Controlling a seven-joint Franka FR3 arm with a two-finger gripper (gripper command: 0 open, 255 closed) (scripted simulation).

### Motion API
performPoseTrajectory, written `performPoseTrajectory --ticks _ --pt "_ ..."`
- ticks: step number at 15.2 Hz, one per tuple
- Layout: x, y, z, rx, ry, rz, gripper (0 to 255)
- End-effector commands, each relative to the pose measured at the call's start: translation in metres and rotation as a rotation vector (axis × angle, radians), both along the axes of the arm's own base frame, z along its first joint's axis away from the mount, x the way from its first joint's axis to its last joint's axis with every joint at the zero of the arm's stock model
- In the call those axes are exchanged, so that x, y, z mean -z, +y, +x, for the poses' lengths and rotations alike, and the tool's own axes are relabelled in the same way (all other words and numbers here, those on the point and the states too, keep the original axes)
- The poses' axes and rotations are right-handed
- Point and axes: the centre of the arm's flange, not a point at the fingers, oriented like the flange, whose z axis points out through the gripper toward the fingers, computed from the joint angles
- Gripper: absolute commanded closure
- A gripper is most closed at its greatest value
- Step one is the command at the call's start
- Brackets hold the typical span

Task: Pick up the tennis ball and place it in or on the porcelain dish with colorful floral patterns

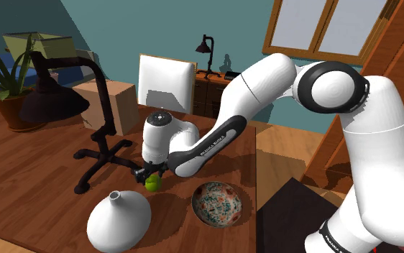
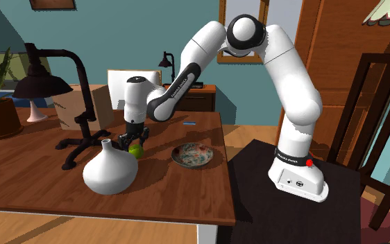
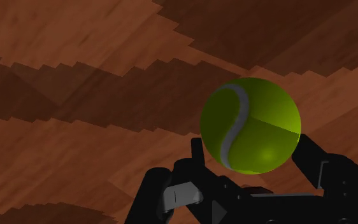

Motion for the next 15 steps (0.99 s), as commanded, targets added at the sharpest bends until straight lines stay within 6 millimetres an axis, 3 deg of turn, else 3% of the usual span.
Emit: performPoseTrajectory --ticks 1,4,15 --pt "0.001 0.000 0.000 0.000 0.002 -0.001 255" --pt "0.001 0.000 -0.001 0.000 0.002 -0.001 255" --pt "-0.057 0.000 -0.001 0.000 0.002 -0.001 255"
